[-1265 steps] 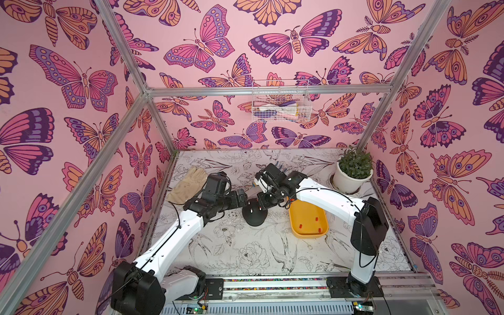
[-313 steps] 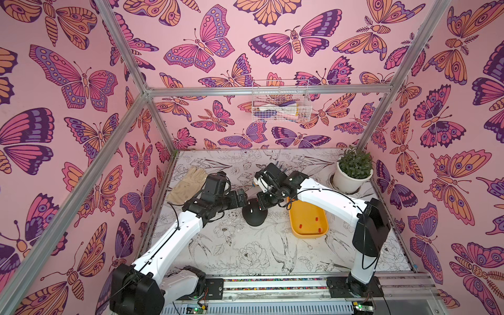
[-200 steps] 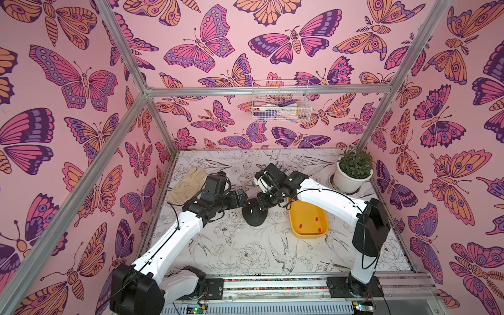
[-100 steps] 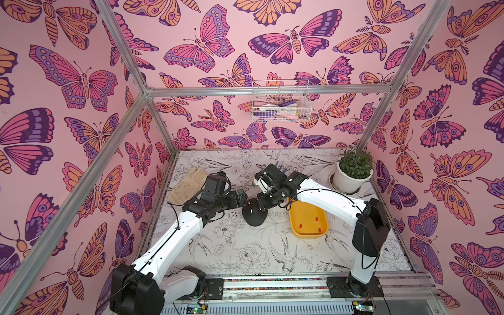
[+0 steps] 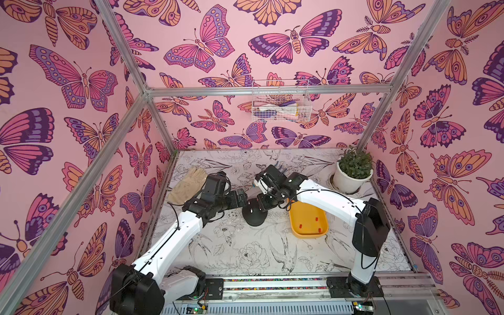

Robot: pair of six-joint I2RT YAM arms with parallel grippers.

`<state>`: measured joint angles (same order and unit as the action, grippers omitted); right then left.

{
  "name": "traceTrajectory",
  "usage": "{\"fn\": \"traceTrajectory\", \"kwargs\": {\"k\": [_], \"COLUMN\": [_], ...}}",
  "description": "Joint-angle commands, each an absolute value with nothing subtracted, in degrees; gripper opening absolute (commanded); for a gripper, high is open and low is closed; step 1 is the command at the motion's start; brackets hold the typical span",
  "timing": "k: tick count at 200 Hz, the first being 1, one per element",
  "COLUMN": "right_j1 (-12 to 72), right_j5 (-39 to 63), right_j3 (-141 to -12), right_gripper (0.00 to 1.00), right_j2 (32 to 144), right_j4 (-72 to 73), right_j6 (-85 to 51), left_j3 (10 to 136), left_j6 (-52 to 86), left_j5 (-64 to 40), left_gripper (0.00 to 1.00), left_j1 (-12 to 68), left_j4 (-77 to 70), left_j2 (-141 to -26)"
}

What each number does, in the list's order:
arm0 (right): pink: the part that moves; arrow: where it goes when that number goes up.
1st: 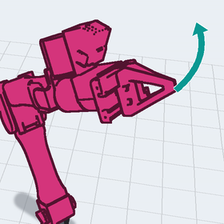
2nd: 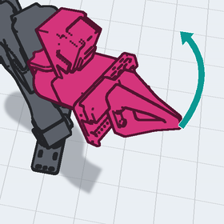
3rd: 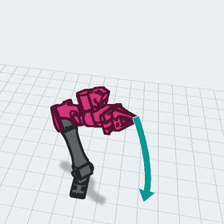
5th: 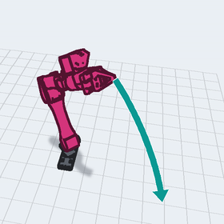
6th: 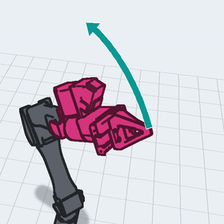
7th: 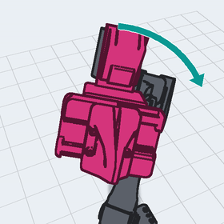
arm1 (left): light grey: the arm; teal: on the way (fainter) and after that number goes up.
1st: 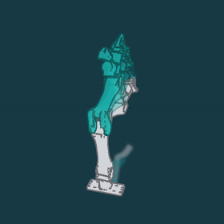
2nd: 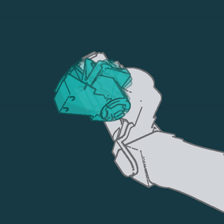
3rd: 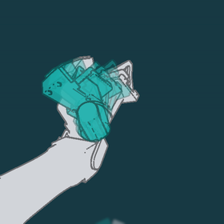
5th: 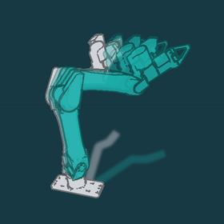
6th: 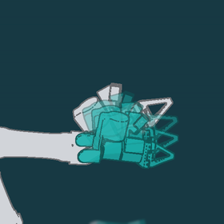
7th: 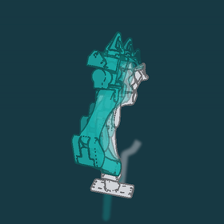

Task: Cover the protruding screws with screw protection sleeves
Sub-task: Attach the screw protection sleeve to the screw.

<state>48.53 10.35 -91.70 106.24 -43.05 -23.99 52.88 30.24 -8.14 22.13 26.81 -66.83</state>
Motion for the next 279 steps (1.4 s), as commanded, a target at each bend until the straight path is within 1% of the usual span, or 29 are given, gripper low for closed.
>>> {"fn": "traceTrajectory", "kwargs": {"k": [1,204,279], "right_j1": [48.6,47.8,46.7], "right_j5": [10.3,10.6,8.8], "right_j3": [-91.1,-89.9,-91.0], "right_gripper": [0.02,0.02,0.06], "right_j2": [107.4,107.8,102.8], "right_j4": [-43.0,-42.2,-42.2], "right_j6": [-24.3,-24.7,-25.6], "left_j3": [52.0,52.0,52.4], "left_j6": [29.3,29.4,29.3], "left_j5": [-8.8,-8.6,-8.0], "left_gripper": [1.0,1.0,1.0], "left_j1": [21.8,21.7,21.3], "left_j4": [26.5,26.5,26.5], "left_j2": [-66.0,-66.1,-65.1]}}
